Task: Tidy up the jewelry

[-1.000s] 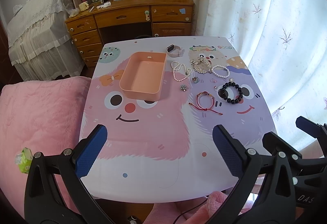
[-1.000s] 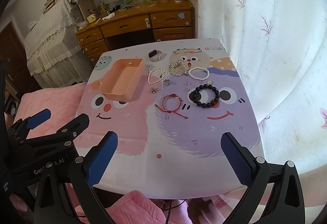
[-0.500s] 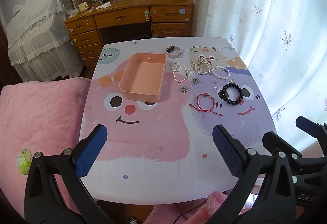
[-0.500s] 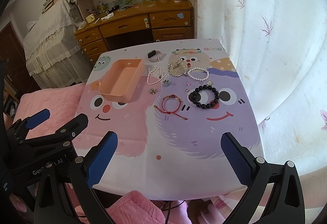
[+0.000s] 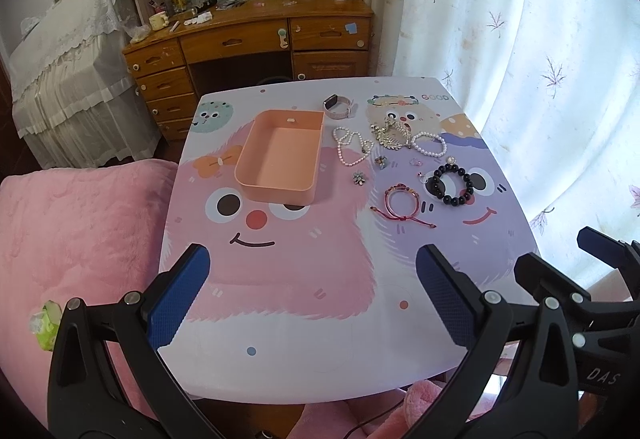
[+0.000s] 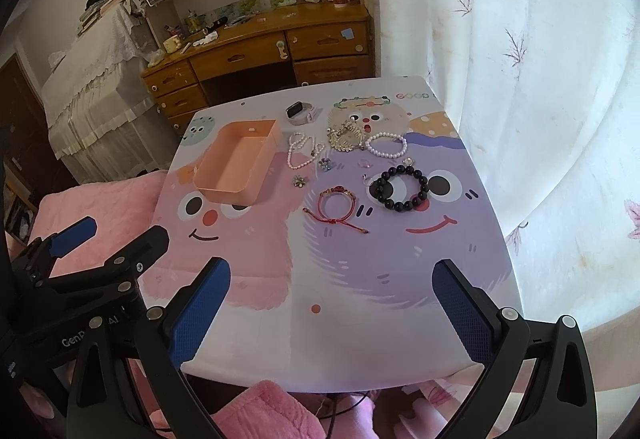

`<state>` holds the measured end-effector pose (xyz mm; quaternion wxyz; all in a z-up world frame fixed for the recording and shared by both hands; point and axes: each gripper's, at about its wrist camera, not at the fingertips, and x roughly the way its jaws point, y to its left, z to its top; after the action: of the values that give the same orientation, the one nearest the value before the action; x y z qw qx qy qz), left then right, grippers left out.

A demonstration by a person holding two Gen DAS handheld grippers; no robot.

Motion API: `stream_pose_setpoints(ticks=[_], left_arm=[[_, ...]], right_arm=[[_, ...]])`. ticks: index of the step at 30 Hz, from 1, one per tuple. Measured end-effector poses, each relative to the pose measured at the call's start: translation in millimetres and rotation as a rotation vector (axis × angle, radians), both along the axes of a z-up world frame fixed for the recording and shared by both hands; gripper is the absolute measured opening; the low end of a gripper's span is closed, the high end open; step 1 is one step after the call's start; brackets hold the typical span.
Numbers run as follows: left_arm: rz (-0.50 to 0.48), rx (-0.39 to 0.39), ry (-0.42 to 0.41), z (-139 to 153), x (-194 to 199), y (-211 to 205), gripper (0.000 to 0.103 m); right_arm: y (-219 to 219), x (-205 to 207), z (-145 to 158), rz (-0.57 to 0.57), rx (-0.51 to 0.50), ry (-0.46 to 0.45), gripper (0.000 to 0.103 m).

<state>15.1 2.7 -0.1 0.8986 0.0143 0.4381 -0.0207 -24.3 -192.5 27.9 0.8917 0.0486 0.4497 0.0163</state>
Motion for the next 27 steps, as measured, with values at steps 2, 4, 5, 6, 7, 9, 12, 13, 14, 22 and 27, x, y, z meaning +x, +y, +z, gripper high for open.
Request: stream_pose_setpoints(ticks=[2, 4, 5, 6, 7, 9, 12, 13, 14, 22, 27], left_arm=[[-0.023, -0.022, 0.008, -4, 2, 7, 0.102], [-0.044, -0.034, 0.034, -9, 1, 9, 0.102], [-0.052, -0.035, 0.050, -13, -1, 10, 0.102], [-0.062, -0.042, 0.067, -18, -3, 11, 0.102], [-0.072, -0.057, 0.086, -23, -4, 13, 0.102], [-0.087, -0.101, 0.128, -35, -3, 18, 0.102], [-0.083, -0.147, 0.182, -51, 1, 25, 0.102], [-0.083, -0.156, 0.188, -55, 2, 26, 0.102], [-0.086, -0.164, 0.198, -59, 5, 27, 0.102], [-0.174, -0.130, 0.289, -86, 36, -1, 0.084], [-0.208, -0.104, 0.331, -97, 67, -30, 0.066]], right_arm=[[-4, -11, -9, -0.016, 0.008, -0.018, 0.103], [-3, -19, -12, -0.045, 0.000, -0.044, 0.103], [-2, -25, -14, -0.065, -0.015, -0.061, 0.103], [-1, -29, -17, -0.080, -0.030, -0.075, 0.103], [1, -33, -19, -0.089, -0.044, -0.084, 0.103], [4, -39, -27, -0.098, -0.088, -0.077, 0.103], [11, -49, -35, -0.083, -0.187, -0.070, 0.103], [13, -52, -38, -0.070, -0.219, -0.084, 0.103], [15, -53, -40, -0.057, -0.253, -0.091, 0.103], [18, -30, -63, 0.084, -0.333, -0.070, 0.103], [21, 9, -92, 0.245, -0.456, -0.035, 0.093]])
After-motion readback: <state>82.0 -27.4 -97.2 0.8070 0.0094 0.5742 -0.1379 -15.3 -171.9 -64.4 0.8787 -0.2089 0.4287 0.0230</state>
